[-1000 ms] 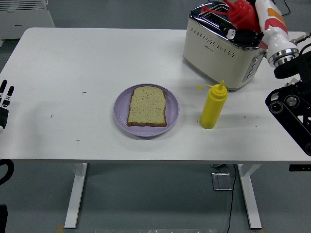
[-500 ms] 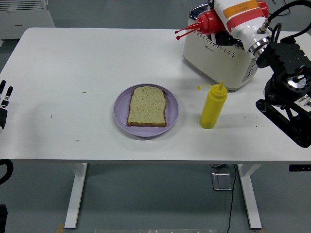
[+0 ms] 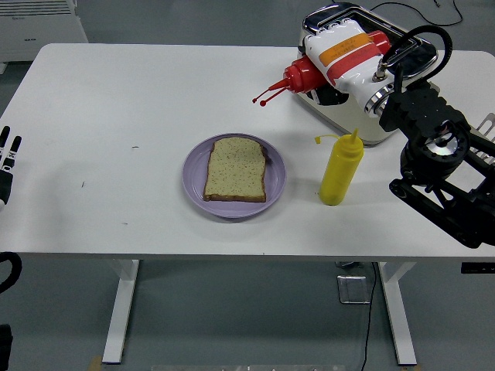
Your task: Pick up the cup,pour liquid into bread,place the cup on the desk
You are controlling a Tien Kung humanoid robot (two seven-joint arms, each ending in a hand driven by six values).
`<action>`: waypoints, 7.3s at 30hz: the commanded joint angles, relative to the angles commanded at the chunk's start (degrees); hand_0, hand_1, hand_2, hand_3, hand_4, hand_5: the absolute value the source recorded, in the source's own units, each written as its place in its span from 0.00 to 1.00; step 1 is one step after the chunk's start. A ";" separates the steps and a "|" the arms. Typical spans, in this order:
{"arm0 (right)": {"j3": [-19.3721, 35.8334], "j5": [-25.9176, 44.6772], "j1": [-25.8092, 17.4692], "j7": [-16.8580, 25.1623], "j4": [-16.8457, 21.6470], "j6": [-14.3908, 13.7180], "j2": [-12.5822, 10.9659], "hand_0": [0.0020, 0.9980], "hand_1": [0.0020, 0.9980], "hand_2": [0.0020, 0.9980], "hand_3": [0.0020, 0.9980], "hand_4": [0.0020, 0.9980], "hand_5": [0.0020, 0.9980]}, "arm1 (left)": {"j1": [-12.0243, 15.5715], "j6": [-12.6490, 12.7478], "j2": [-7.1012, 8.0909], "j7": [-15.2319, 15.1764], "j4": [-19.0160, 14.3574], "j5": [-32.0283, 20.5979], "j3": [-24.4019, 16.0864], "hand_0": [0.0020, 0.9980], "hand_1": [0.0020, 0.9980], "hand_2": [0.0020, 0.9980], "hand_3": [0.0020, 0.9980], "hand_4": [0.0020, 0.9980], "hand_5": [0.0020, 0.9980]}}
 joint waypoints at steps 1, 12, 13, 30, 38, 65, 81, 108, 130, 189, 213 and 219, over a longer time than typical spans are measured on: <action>2.21 0.00 -0.17 -0.04 0.20 0.05 -0.28 0.05 0.12 0.23 0.33 0.76 0.19 | 0.06 0.02 0.00 0.01 -0.01 0.00 -0.02 0.81 0.78 0.79 0.72 0.62 1.00; -5.11 0.00 1.11 0.40 -0.85 1.41 1.32 0.05 0.12 0.23 0.33 0.75 0.18 | 0.12 -0.09 0.00 0.08 0.13 0.02 0.47 0.81 0.78 0.79 0.72 0.62 1.00; -6.09 0.00 0.74 0.28 -0.89 1.47 1.60 0.05 0.12 0.23 0.33 0.75 0.18 | 0.09 -0.13 0.00 0.08 0.13 0.02 0.53 0.81 0.78 0.79 0.72 0.62 1.00; 21.80 11.48 -11.45 4.25 4.27 -15.45 2.59 0.05 0.13 0.24 0.34 0.75 0.19 | 0.49 -0.02 0.00 0.08 0.15 0.01 0.58 0.81 0.78 0.79 0.72 0.62 1.00; 31.50 30.85 -21.55 16.61 5.78 -17.01 2.06 0.04 0.12 0.24 0.34 0.75 0.19 | 0.46 0.04 0.00 0.10 0.12 -0.01 0.27 0.81 0.78 0.79 0.72 0.61 1.00; 19.70 89.12 -34.13 39.46 -4.09 -18.92 0.53 0.15 0.22 0.33 0.37 0.74 0.22 | 0.31 0.15 0.00 0.14 0.23 -0.16 0.48 0.81 0.78 0.79 0.72 0.61 1.00; 13.95 92.38 -33.84 41.74 -7.57 -19.78 1.66 0.23 0.24 0.37 0.40 0.74 0.23 | 0.19 0.19 0.00 0.10 0.22 -0.15 0.53 0.81 0.78 0.79 0.72 0.61 1.00; 13.83 93.67 -35.23 45.78 -8.64 -20.84 2.32 0.43 0.45 0.45 0.50 0.74 0.25 | 0.60 0.38 0.00 0.16 0.21 -0.20 1.11 0.80 0.78 0.79 0.72 0.61 1.00; 21.70 80.80 -43.83 39.84 -2.94 -11.56 -1.15 0.95 0.88 0.98 1.00 0.87 0.31 | 0.11 0.33 0.00 0.15 0.16 -0.25 0.69 0.80 0.78 0.79 0.72 0.61 1.00; 49.63 121.41 -46.44 22.57 -1.41 0.03 2.67 0.78 0.72 0.75 0.76 0.58 0.67 | 0.58 0.27 0.32 0.27 0.18 0.06 1.78 0.80 0.78 0.78 0.72 0.62 1.00; 51.13 120.60 -47.28 22.30 -1.50 -0.26 2.77 0.76 0.71 0.73 0.75 0.57 0.69 | 1.07 0.30 0.50 0.49 0.17 0.23 2.71 0.80 0.78 0.79 0.72 0.61 1.00; 51.01 120.56 -47.43 22.12 -1.53 -0.37 2.88 0.76 0.70 0.73 0.75 0.57 0.69 | 1.19 0.27 0.47 0.55 0.20 0.25 2.85 0.80 0.78 0.79 0.72 0.62 1.00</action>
